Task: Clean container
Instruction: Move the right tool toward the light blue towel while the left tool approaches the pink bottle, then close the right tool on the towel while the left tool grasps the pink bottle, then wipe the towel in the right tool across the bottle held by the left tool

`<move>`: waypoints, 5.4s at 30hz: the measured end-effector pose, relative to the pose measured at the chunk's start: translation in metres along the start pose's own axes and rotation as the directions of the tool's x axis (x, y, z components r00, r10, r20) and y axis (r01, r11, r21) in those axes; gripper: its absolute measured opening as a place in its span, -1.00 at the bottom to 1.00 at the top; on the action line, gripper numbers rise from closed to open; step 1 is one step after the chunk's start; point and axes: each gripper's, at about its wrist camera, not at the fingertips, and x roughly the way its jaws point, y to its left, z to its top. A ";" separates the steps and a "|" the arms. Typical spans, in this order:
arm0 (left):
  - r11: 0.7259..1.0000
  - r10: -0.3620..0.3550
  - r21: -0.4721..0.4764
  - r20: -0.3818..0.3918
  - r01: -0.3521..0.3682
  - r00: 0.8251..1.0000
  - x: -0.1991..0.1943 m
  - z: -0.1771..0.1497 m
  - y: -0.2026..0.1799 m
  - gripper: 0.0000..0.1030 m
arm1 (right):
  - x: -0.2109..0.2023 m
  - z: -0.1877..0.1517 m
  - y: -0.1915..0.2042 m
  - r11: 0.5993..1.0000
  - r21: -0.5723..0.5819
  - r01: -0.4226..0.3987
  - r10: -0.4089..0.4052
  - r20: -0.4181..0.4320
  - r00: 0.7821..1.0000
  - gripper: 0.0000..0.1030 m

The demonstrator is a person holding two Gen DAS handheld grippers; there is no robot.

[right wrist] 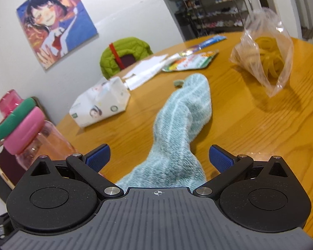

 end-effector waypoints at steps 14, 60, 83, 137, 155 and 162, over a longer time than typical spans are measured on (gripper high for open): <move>0.998 0.044 0.051 0.046 -0.046 0.998 0.015 0.012 -0.007 0.99 | 0.003 0.004 -0.006 0.997 -0.034 0.064 -0.064 0.005 0.998 0.99; 0.972 -0.234 0.044 0.307 0.232 0.923 0.045 0.041 0.038 0.54 | 0.047 0.030 0.001 0.984 -0.122 0.129 -0.132 -0.018 0.991 -0.41; 0.971 -0.219 0.163 0.285 0.178 0.933 0.046 0.032 0.025 0.39 | 0.073 0.017 -0.046 0.653 0.538 -0.533 0.621 0.022 0.783 -0.48; 0.980 -0.165 0.155 0.292 0.124 0.942 0.051 0.020 0.016 0.35 | 0.049 0.023 -0.050 0.637 0.441 -0.633 0.616 0.204 0.761 -0.49; 0.980 -0.168 0.151 0.299 0.127 0.939 0.054 0.019 0.019 0.35 | 0.062 0.020 -0.037 0.687 0.438 -0.580 0.617 0.069 0.784 -0.47; 0.985 -0.144 0.134 0.294 0.109 0.945 0.051 0.018 0.016 0.44 | 0.090 0.011 -0.039 0.810 0.458 -0.366 0.468 -0.130 0.874 -0.47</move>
